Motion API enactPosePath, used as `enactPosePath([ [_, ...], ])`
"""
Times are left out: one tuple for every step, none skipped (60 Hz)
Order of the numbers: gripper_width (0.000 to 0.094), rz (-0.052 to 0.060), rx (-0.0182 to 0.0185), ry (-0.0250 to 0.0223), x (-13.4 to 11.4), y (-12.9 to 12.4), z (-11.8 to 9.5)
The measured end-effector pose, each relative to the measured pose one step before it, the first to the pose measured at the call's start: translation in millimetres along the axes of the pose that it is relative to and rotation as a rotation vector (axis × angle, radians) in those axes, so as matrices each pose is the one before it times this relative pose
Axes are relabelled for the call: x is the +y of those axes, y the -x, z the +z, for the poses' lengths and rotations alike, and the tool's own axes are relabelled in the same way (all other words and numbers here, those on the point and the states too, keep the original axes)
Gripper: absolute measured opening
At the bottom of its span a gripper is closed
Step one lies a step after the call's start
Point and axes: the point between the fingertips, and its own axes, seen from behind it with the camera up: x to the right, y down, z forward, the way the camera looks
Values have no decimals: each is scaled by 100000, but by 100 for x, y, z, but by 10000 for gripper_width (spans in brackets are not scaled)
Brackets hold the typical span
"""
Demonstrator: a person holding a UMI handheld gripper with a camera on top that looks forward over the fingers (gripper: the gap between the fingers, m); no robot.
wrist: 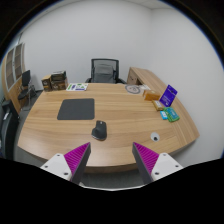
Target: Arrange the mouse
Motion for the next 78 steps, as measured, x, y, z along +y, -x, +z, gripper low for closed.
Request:
enactPosePath([
  [860,-449,-14,-26,18,-30,59],
  [859,-321,-58,104,57,-2,87],
  [858,-213,-168,187,74,47,110],
  [859,-112,-278,245,113,92,137],
  [860,-129,-424,314,140,18,68],
  [860,-31,-405,277,142,137,150],
  [860,-107,-300,220,98,71,157],
  [856,-165,-221,221,97,70,187],
  [857,-233,-190,268,92,49,197],
  [857,-245,-133,220,94,40,221],
  [857,-232,-120,166,44,50,230],
  [859,-200,-188,29,41,83,191],
  [858,-189,-220,-3,-9,103,191],
  [859,-159,-225,-67,-25,116,202],
  [859,-96,-237,-98,-21,138,230],
  [859,-96,-234,-140,-11,133,198],
  [858,-97,-219,-185,-43,164,239],
  [858,-121,-197,-178,-52,129,201],
  [860,-141,-159,-104,-18,96,253],
  [859,-139,-143,-69,-30,109,229],
  [858,-105,-255,-71,-65,137,235],
  [859,-46,-298,-91,-82,181,233],
  [858,8,-315,-68,-33,213,272],
  [859,96,-399,11,-21,244,240],
  [859,134,-485,-23,-41,259,237],
  [857,172,-585,-154,-69,292,239],
  [858,120,-582,-111,-31,232,272],
  [859,45,-441,-47,3,200,293],
  [857,50,-282,53,24,145,287],
  [858,43,-219,33,19,130,283],
  [858,-8,-208,-64,0,135,316],
  [856,-53,-226,-104,-18,147,321],
  [858,-96,-197,-93,17,138,325],
  [858,-76,-83,-3,17,128,322],
  [857,-27,31,17,41,75,352],
  [857,77,56,-77,20,75,333],
  [858,62,-70,-164,-6,110,336],
  [858,137,-197,-114,13,130,350],
  [858,188,-169,-42,16,128,359],
  [858,251,-111,0,52,109,343],
  [858,291,-150,84,52,130,395],
  [859,219,-301,98,52,156,363],
  [858,243,-390,81,42,173,350],
  [858,223,-446,124,46,143,366],
  [858,173,-372,168,37,142,381],
  [859,147,-324,156,40,124,391],
  [858,136,-174,98,5,69,382],
  [859,133,-4,77,-9,30,398],
  [860,135,181,64,10,-15,379],
  [858,94,239,9,-15,-29,392],
  [858,45,221,-150,-61,22,392],
  [858,-2,204,-187,-65,-6,380],
  [857,-11,211,-140,-73,-45,415],
  [858,74,230,202,-140,44,301],
  [859,179,180,47,-19,-42,404],
  [859,260,42,17,-17,-10,415],
  [858,314,4,-157,83,-76,505],
  [860,436,-11,7,-45,6,412],
  [860,333,98,117,26,-28,385],
  [859,335,49,159,4,-61,391],
  [859,331,16,198,0,-31,400],
  [859,284,3,118,-44,-32,379],
  [857,295,51,-11,-50,-42,345],
  [858,298,57,-87,-82,-63,376],
  [859,289,39,-144,-86,-56,368],
  [860,263,-9,-105,-81,-66,356],
  [860,156,15,214,-146,-154,521],
  [860,108,43,-228,64,62,185],
  [860,0,-25,119,-21,-23,272],
  [861,7,-15,37,-63,-21,289],
  [862,60,28,-84,-77,-64,303],
  [861,113,17,-145,-93,-56,298],
  [858,213,18,-215,-85,-60,334],
  [859,205,93,-106,-76,-80,337],
  [861,104,153,-65,-58,-77,311],
  [860,-56,171,-27,-126,-70,409],
  [859,-175,125,36,-16,-116,329],
  [860,-138,149,69,-16,-72,306],
])
